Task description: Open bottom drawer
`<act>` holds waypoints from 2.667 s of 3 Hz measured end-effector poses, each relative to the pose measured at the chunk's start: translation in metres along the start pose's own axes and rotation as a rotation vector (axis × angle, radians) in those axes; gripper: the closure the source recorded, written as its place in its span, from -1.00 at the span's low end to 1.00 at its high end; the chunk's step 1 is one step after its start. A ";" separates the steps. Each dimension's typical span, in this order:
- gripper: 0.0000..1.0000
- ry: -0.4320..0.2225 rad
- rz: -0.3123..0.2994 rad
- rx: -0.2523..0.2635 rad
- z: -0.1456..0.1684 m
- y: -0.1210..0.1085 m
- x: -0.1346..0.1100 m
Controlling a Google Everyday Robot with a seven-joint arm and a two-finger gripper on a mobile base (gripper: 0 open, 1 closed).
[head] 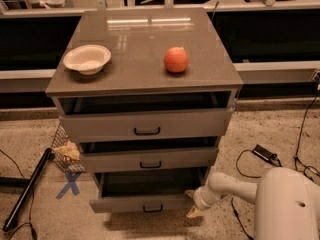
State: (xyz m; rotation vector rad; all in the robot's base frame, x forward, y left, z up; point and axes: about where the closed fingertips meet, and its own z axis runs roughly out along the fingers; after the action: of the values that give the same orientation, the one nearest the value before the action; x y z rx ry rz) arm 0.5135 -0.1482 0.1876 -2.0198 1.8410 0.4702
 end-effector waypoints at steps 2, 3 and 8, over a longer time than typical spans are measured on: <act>0.89 -0.079 -0.003 0.029 -0.021 0.013 0.002; 0.69 -0.089 -0.005 0.036 -0.023 0.014 0.003; -1.00 -0.132 -0.039 0.035 -0.023 0.011 -0.015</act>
Offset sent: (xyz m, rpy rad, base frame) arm -0.0178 -0.0442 0.0397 0.1951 -0.0988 -0.0679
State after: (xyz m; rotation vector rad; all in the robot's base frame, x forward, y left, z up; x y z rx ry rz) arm 0.5015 -0.1468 0.2150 -1.9491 1.7166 0.5428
